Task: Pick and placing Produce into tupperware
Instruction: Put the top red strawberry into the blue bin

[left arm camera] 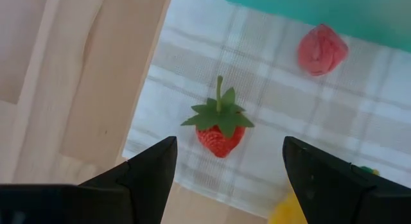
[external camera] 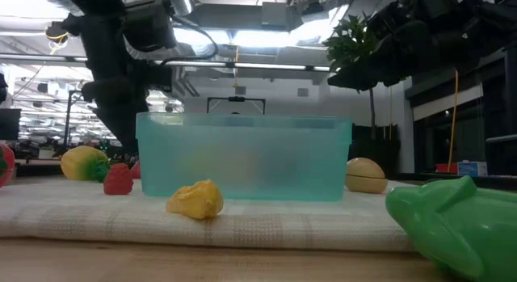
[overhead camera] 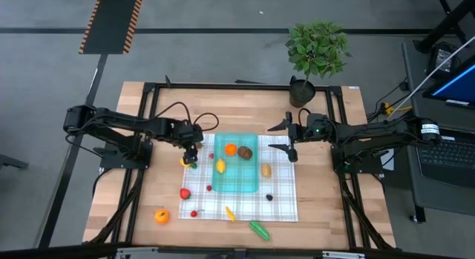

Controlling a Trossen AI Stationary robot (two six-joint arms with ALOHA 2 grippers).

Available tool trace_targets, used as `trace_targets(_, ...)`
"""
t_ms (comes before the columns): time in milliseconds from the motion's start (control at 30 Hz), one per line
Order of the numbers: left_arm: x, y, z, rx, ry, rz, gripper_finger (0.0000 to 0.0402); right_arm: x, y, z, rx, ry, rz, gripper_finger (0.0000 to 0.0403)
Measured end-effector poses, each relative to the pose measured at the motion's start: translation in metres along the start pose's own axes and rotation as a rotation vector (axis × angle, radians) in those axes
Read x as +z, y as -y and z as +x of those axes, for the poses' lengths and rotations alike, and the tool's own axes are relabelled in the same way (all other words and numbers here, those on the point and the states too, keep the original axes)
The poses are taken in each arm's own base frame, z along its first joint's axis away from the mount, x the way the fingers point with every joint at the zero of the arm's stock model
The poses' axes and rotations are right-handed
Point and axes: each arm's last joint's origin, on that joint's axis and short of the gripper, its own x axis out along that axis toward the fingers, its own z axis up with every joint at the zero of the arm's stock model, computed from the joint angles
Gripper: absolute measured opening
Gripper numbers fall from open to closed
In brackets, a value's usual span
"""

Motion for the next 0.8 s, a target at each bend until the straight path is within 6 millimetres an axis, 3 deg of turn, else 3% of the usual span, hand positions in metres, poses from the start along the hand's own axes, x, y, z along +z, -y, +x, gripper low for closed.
trace_targets(267, -0.009, -0.004, 0.014, -0.002, 0.043, -0.03, 0.0275, 0.001, 0.0, 0.0, -0.001, 0.007, -0.001, 0.0289)
trace_targets(800, -0.017, -0.005, 0.024, -0.035, 0.065, -0.06, 0.0275, 0.001, 0.0, 0.0, -0.001, 0.007, -0.005, 0.0289)
